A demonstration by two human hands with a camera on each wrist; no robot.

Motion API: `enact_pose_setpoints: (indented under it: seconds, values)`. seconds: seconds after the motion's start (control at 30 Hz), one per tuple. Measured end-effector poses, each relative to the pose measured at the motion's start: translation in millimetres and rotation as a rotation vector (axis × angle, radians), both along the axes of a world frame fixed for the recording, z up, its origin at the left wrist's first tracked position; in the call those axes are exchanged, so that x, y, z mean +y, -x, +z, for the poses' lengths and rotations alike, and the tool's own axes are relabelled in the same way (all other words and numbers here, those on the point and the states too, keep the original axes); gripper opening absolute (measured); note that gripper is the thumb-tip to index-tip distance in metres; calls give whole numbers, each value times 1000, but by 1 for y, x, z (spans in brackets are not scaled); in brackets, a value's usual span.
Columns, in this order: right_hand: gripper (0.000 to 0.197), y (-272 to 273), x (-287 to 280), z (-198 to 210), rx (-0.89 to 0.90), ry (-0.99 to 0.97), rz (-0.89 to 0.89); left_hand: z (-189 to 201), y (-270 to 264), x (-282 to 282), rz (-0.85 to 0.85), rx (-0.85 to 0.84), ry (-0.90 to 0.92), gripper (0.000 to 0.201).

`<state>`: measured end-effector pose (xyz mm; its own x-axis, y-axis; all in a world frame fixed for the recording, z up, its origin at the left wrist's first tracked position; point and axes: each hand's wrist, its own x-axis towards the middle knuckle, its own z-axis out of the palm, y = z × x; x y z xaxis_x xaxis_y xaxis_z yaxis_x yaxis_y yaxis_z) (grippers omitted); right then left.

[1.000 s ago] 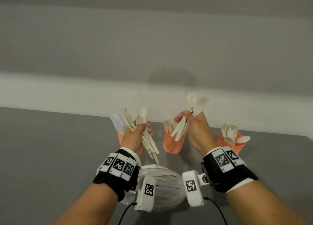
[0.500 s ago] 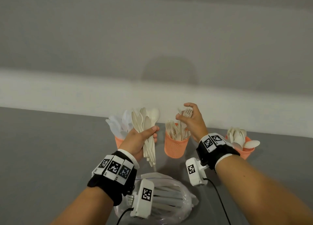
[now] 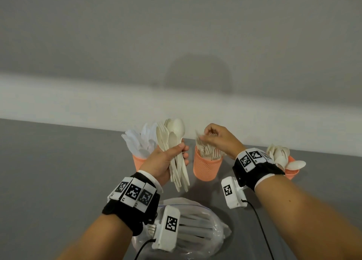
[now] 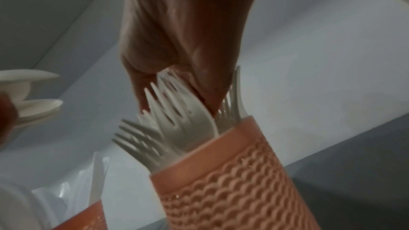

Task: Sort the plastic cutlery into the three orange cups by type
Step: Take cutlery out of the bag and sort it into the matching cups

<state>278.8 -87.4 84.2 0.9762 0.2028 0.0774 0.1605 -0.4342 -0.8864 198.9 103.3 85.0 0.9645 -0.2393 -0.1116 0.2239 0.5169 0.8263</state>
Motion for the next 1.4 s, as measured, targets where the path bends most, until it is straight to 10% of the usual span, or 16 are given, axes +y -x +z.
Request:
enact_pose_setpoints:
  seconds: [0.17, 0.47, 0.77, 1.03, 1.4]
  values:
    - [21, 1, 3, 0, -322, 102, -137, 1, 2, 0, -16, -21, -23, 8]
    - [20, -3, 21, -2, -301, 555, -15, -1, 1, -6, -13, -17, -27, 15]
    - [11, 50, 51, 41, -499, 48, 50, -8, -3, -8, 47, -83, -165, 21]
    - [19, 61, 78, 40, -276, 466, -23, -9, 4, -16, 73, -224, -370, 51]
    - [19, 66, 41, 75, -264, -324, -235, -14, -2, -11, 48, -268, -337, 14]
